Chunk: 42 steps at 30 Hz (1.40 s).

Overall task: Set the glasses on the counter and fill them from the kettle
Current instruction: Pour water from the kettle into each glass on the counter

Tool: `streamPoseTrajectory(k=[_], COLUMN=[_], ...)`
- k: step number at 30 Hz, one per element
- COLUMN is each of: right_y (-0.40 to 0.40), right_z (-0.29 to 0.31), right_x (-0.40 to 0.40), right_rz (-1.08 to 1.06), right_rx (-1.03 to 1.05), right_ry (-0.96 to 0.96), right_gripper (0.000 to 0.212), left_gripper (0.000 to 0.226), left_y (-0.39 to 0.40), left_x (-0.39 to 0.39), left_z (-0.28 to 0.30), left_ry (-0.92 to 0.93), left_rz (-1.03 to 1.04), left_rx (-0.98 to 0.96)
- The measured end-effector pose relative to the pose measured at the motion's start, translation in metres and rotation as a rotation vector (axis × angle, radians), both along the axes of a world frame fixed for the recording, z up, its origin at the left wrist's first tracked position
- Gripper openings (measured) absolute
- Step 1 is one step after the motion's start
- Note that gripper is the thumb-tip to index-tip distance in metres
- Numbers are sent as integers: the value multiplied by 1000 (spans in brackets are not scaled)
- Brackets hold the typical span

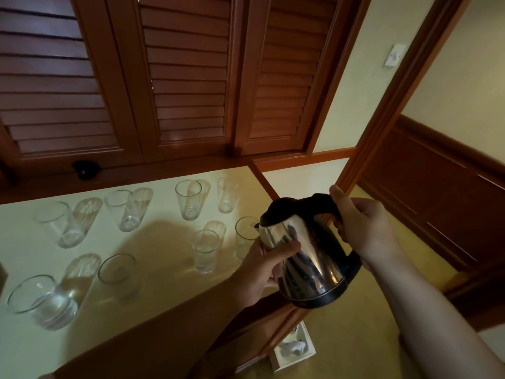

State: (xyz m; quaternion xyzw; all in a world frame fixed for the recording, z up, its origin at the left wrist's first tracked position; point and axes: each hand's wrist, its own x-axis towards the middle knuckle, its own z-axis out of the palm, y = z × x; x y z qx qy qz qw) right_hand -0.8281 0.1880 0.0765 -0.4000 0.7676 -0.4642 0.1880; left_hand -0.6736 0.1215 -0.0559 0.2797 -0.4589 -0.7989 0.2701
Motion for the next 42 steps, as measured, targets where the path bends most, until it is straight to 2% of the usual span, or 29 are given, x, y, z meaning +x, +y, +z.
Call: streamPoseTrajectory(k=[3,6,7,10,13,14,17,21,24,28,34,36,39,40,42], right_y=[-1,0,1,2,3,3,4,3,3,3,2,2,1,1,1], right_z=[1,3,3,5,7,7,9,9,9,11,13,13,12,12,12], right_x=[0,0,0,-1,-1,-1,-1,0,2,2,-3,-4,-5,-6,-6], right_rz=[8,13,10,2,-3,0,0,3,6,5,5,3,10,12,16], right_rx=[19,16,15,13,29,29,25,28,40,50,39,48,57,60,61], right_ry=[3,13,12,-8,-4,-2,4,8,15,27,26,23,21,23,35], right_gripper=[75,77,77,76,77,77,79,78,71,73,76,75,76,76,76], left_gripper=[76,52,51,55,75,73,44,40,50,36,37,49,79,81,67], left_y=[0,1,1,1,2,2,3,4,2,3,4,4,5,5,4], left_x=[1,1,1,-1,-1,-1,0,0,0,0,-4,-5,-7,-8,-8], left_z=[-2,-1,0,0,4,4,8,8,5,7,11,11,12,11,10], left_ry=[11,23,28,41,26,17,-34,-65,-27,-23,-21,-25,-23,-20,-20], left_rz=[-25,-55,-56,-42,-54,-58,-40,-25,-36,-39,-48,-52,-55,-52,-54], left_rx=[34,33,33,44,43,30,-3,5,2,-1,5,12,42,43,49])
